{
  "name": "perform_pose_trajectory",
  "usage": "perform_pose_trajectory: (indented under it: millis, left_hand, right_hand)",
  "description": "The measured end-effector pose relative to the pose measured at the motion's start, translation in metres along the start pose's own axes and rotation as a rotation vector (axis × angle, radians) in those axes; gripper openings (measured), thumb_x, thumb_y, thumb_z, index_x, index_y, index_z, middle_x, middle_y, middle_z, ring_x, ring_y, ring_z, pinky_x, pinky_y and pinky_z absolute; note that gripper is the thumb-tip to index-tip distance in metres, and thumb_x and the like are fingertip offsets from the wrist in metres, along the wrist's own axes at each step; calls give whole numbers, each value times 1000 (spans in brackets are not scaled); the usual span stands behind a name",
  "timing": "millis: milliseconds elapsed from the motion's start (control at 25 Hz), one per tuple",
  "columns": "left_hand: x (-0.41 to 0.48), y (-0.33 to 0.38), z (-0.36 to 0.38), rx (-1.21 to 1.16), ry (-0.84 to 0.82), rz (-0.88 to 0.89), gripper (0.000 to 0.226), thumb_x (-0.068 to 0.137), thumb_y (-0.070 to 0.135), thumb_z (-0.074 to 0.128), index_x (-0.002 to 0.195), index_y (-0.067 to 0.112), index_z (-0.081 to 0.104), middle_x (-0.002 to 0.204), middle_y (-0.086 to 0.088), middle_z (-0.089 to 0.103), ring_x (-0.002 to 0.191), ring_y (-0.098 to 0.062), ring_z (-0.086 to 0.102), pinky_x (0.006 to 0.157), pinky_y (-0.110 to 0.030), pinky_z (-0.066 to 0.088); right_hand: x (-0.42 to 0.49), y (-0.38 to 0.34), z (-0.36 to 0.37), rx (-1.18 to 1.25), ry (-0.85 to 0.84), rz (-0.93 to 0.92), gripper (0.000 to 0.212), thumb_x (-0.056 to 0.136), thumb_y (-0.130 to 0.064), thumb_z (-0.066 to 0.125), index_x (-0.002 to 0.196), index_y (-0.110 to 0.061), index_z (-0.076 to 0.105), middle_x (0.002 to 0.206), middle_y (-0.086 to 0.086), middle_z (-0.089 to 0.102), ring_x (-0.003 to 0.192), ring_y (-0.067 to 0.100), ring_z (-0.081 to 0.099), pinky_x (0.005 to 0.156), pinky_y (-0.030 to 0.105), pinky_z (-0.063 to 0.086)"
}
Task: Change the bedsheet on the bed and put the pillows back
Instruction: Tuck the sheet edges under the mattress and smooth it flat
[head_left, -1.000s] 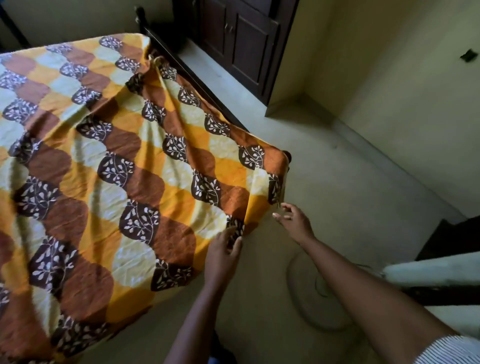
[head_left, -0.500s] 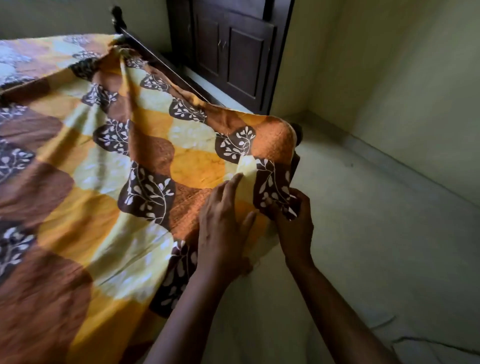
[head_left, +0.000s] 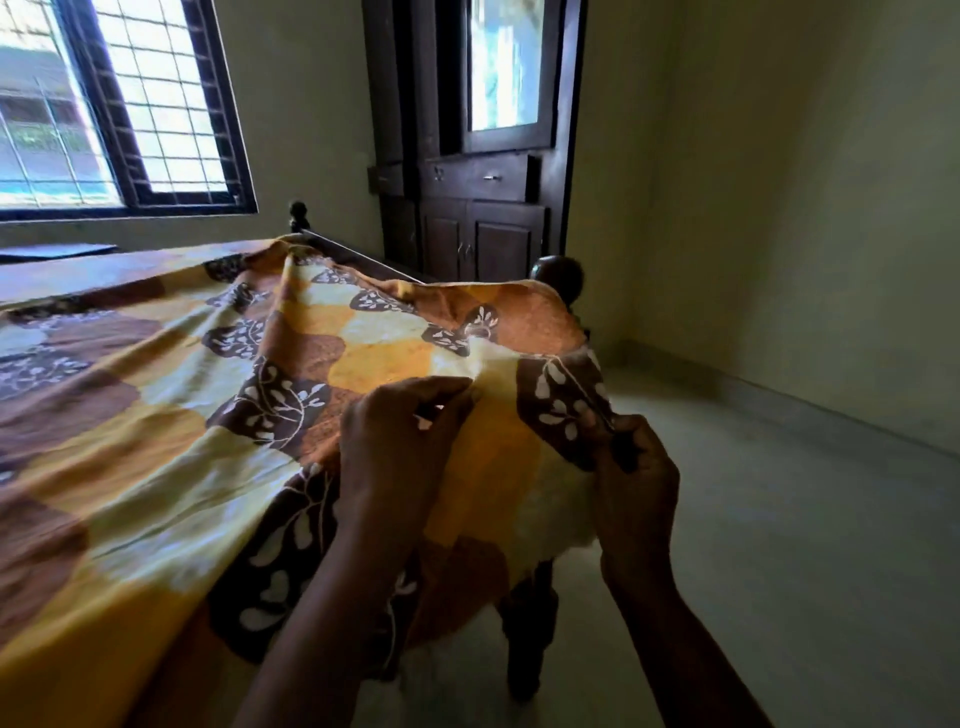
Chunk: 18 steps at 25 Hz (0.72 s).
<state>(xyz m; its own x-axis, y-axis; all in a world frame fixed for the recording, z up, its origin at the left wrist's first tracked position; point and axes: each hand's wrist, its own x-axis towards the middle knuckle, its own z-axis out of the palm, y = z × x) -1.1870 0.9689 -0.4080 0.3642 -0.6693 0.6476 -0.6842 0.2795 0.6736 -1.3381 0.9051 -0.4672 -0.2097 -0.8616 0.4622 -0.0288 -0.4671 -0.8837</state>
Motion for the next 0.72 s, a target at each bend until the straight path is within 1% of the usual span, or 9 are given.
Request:
perform_pose_trajectory:
  millis: [80, 160, 200, 320, 400, 480, 560, 640, 720]
  left_hand:
    - [2, 3, 2, 52, -13, 20, 13, 81, 22, 69, 93, 24, 75, 85, 11, 69, 65, 10, 57, 69, -11, 46]
    - [6, 6, 5, 109, -30, 59, 15, 83, 23, 68, 97, 24, 72, 94, 8, 70, 83, -7, 59, 79, -30, 49]
    - [6, 7, 7, 124, -54, 91, 19, 83, 26, 67, 102, 26, 69, 100, 10, 67, 91, -11, 58, 83, -35, 48]
    - [-3, 16, 10, 197, -254, 278, 51, 80, 50, 60, 128, 34, 51, 123, 9, 58, 117, -15, 47, 96, -36, 42]
    - [-6, 19, 12, 305, -397, 453, 56, 81, 56, 50, 134, 39, 41, 134, 6, 52, 126, -18, 41, 101, -39, 38]
    - [-7, 19, 17, 437, -480, 582, 53, 82, 48, 54, 132, 35, 48, 133, 5, 54, 126, -21, 44, 100, -42, 37]
    - [-2, 17, 26, 566, -522, 697, 45, 80, 41, 59, 125, 31, 57, 125, 4, 60, 119, -23, 51, 96, -41, 39]
    - [8, 15, 32, 642, -569, 774, 33, 82, 41, 54, 111, 31, 66, 115, 6, 65, 112, -22, 55, 96, -35, 32]
    - [18, 17, 35, 640, -566, 831, 33, 83, 42, 42, 94, 32, 71, 104, 11, 68, 105, -16, 56, 91, -28, 25]
  right_hand:
    - [4, -11, -8, 45, -60, 36, 6, 90, -29, 52, 86, -32, 54, 89, -13, 61, 83, -3, 58, 68, 16, 46]
    - [9, -25, -19, 104, -157, 95, 5, 91, -31, 50, 93, -31, 54, 94, -11, 62, 87, 0, 59, 69, 17, 47]
    - [11, -32, -24, 133, -210, 129, 8, 92, -32, 49, 98, -29, 54, 97, -9, 63, 88, 2, 60, 69, 18, 48]
    - [11, -35, -44, 118, -335, 186, 13, 93, -29, 50, 104, -28, 55, 102, -4, 65, 88, 8, 64, 66, 19, 53]
    - [9, -31, -54, 90, -418, 213, 12, 93, -29, 49, 103, -32, 55, 107, 0, 66, 94, 14, 65, 78, 28, 56]
    - [6, -25, -61, 118, -471, 259, 15, 93, -30, 50, 107, -31, 55, 112, 5, 66, 98, 20, 66, 85, 39, 55]
    - [6, -19, -65, 181, -481, 309, 16, 93, -29, 50, 108, -31, 55, 111, 6, 66, 96, 21, 67, 79, 36, 56]
    - [6, -15, -66, 161, -476, 316, 19, 93, -30, 50, 111, -32, 54, 112, 6, 65, 96, 20, 66, 77, 33, 56]
    - [5, -10, -65, -14, -466, 216, 25, 94, -36, 46, 118, -34, 53, 116, 2, 64, 98, 14, 64, 82, 32, 54]
